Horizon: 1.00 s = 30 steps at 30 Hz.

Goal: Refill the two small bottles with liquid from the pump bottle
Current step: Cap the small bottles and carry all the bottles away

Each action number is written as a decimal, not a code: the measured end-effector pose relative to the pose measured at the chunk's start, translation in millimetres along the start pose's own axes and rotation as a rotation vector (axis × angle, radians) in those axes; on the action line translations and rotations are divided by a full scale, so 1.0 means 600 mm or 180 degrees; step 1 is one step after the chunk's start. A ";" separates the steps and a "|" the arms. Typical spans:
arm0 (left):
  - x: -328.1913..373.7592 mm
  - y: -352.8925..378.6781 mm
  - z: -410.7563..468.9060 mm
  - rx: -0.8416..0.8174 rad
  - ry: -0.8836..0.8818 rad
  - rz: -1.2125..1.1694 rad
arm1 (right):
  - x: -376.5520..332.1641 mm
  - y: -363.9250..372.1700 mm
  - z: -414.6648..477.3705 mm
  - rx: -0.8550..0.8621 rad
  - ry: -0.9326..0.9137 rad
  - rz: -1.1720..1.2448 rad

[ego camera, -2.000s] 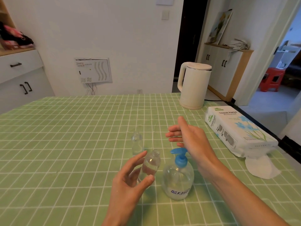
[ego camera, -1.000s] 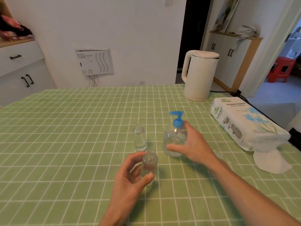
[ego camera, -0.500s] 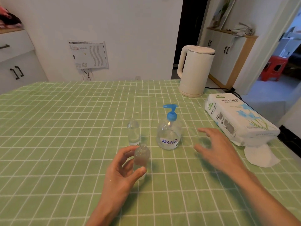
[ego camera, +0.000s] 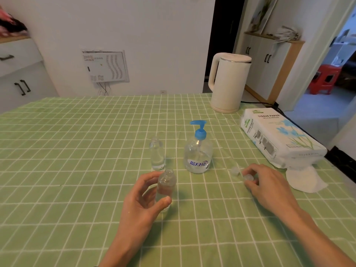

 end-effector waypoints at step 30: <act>0.019 0.005 -0.013 -0.0347 0.0030 0.1052 | -0.256 -0.002 -0.092 -0.0615 -0.1831 0.0824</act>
Point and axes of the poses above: each hand's wrist, its own z-axis towards the middle knuckle, its own y-axis out of the palm, x = y × z, the point moved 8 cm from there along z, towards the middle knuckle, and after that the axes turned 11 degrees about -x, right-handed, at the moved point
